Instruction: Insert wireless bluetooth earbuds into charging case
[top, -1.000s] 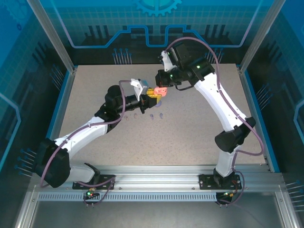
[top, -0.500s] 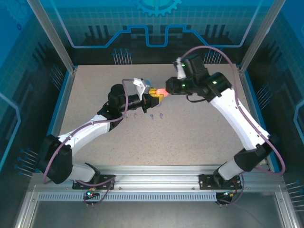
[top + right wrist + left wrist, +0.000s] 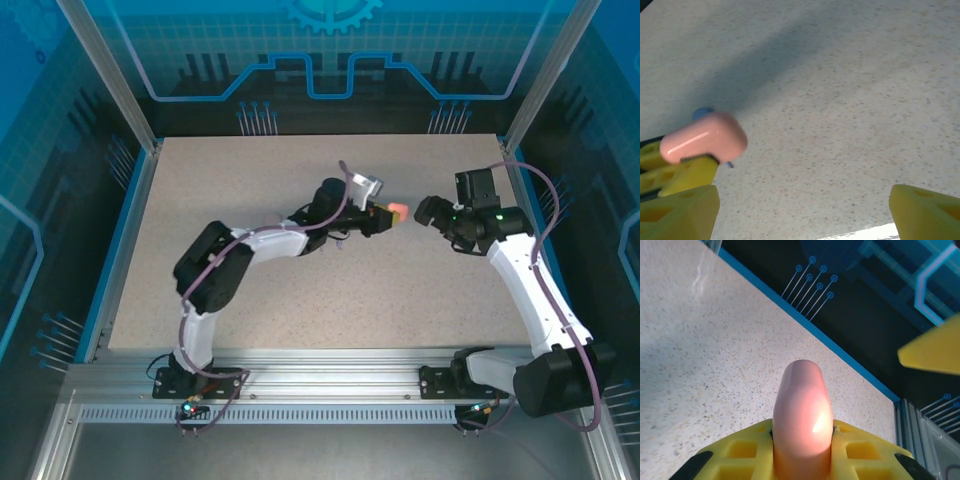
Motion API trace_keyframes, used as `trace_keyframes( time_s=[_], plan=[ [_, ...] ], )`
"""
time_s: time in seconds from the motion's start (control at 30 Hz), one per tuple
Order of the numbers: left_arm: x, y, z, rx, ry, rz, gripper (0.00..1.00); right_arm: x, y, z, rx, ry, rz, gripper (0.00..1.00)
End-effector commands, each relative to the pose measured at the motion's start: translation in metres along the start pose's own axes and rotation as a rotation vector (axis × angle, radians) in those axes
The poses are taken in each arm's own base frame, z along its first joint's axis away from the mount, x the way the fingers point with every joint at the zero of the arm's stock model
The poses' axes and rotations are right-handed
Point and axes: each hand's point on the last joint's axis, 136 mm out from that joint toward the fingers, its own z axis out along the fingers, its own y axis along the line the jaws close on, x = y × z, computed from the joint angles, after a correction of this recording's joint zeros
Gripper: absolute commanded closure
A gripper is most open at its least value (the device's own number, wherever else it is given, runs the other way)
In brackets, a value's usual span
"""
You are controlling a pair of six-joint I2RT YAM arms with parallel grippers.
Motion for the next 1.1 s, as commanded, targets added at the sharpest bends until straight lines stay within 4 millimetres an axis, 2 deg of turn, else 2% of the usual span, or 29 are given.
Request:
trace_keyframes(
  time_s=[0.0, 0.13, 0.23, 0.33, 0.43, 0.6, 0.73, 0.87, 1.07],
  plan=[
    [0.002, 0.006, 0.035, -0.028, 0.049, -0.143, 1.0, -0.013, -0.008, -0.003, -0.003, -0.066, 0.034, 0.09],
    [0.021, 0.024, 0.073, -0.057, 0.121, -0.244, 1.0, -0.016, -0.016, 0.001, 0.013, -0.07, 0.052, 0.08],
    [0.036, 0.038, 0.093, -0.092, 0.174, -0.306, 1.0, -0.018, -0.018, 0.004, 0.015, -0.067, 0.062, 0.08],
    [0.049, 0.05, 0.105, -0.132, 0.229, -0.355, 1.0, -0.02, -0.018, 0.005, 0.014, -0.066, 0.066, 0.08],
    [0.059, 0.058, 0.114, -0.17, 0.281, -0.383, 0.95, -0.022, -0.017, 0.006, 0.008, -0.065, 0.069, 0.07],
    [0.072, 0.069, 0.121, -0.244, 0.366, -0.406, 0.76, -0.026, -0.015, 0.004, 0.004, -0.064, 0.071, 0.07],
    [0.085, 0.081, 0.12, -0.315, 0.427, -0.408, 0.63, -0.028, -0.013, 0.002, -0.005, -0.069, 0.074, 0.06],
    [0.085, 0.083, 0.117, -0.346, 0.443, -0.398, 0.52, -0.031, -0.012, -0.002, -0.009, -0.073, 0.082, 0.0],
    [0.068, 0.076, 0.106, -0.368, 0.437, -0.34, 0.47, -0.035, -0.01, -0.009, -0.006, -0.079, 0.091, 0.0]
  ],
)
